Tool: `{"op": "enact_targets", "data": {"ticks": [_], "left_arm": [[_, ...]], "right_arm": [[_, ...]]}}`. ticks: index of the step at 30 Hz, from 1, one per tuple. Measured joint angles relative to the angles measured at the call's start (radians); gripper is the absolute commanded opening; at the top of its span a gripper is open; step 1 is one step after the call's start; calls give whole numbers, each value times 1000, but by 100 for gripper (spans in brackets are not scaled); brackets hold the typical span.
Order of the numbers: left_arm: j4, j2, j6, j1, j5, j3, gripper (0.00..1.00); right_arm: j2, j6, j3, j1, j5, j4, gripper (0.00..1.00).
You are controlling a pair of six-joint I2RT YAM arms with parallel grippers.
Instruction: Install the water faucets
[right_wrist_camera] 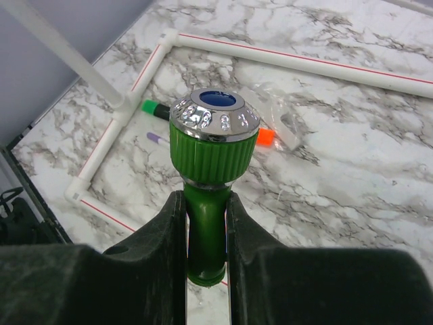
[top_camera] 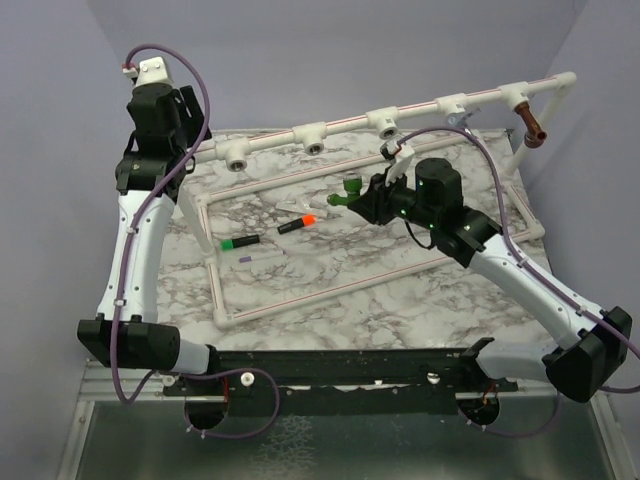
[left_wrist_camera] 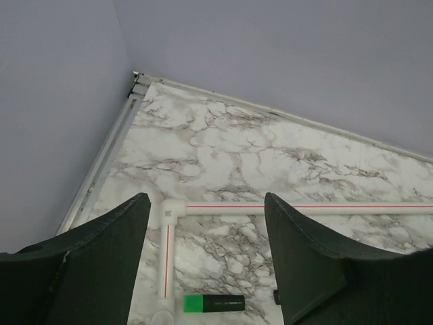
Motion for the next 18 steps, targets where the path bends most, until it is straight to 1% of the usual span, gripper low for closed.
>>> {"op": "enact_targets", "data": {"ticks": [6, 11, 18], "left_arm": [[57, -4, -35, 15, 42, -104, 64], [100, -75, -58, 15, 77, -181, 63], [134, -149, -95, 15, 128, -255, 63]], "right_arm": [[0, 23, -1, 58, 14, 64, 1], [-11, 32, -30, 112, 64, 163, 1], [-85, 31, -115, 165, 158, 260, 0]]}}
